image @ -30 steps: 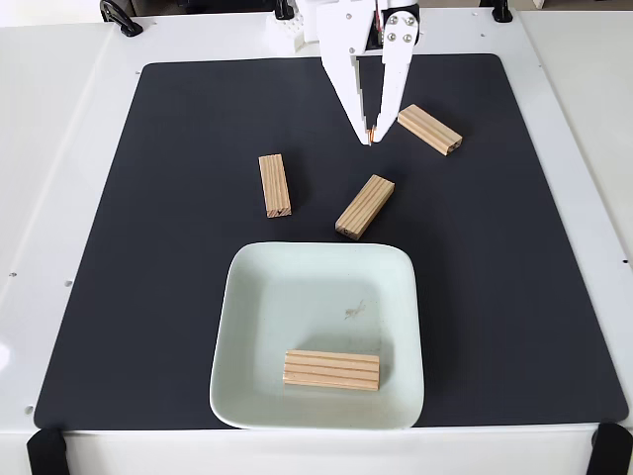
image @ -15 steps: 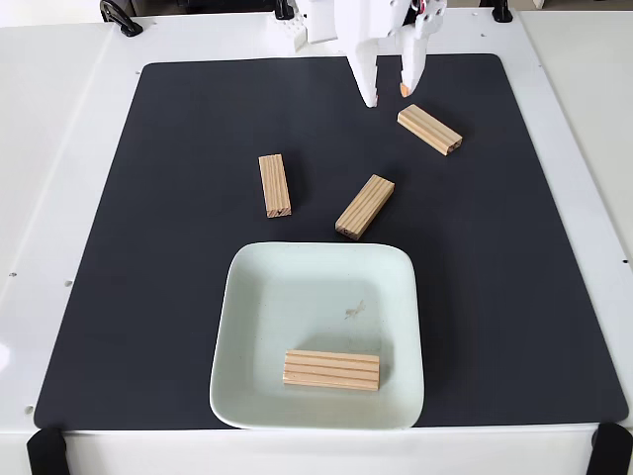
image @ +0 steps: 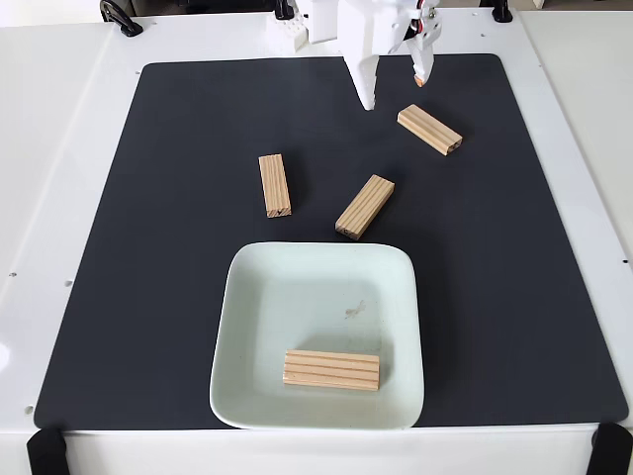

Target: Pick up the wooden block and place them on the plate.

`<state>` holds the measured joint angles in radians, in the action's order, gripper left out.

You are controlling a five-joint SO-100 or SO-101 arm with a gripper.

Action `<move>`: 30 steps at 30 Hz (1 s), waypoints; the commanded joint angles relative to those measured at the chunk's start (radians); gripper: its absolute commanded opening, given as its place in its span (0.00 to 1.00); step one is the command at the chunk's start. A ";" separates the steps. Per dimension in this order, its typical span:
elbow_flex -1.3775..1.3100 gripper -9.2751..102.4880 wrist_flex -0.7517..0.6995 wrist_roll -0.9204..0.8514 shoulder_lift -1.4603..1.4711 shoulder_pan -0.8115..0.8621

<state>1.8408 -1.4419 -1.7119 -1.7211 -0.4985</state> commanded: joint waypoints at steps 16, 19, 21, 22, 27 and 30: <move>0.055 0.36 0.130 0.123 -0.003 -0.149; 0.055 0.36 0.130 0.123 0.003 -0.153; 0.055 0.36 0.130 0.124 0.025 -0.153; 0.052 0.36 0.130 0.124 0.038 -0.153; 0.040 0.36 0.156 0.126 0.087 -0.153; 0.054 0.36 0.218 0.126 0.101 -0.152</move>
<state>1.8975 -1.2701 -1.5938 -1.6168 -0.6427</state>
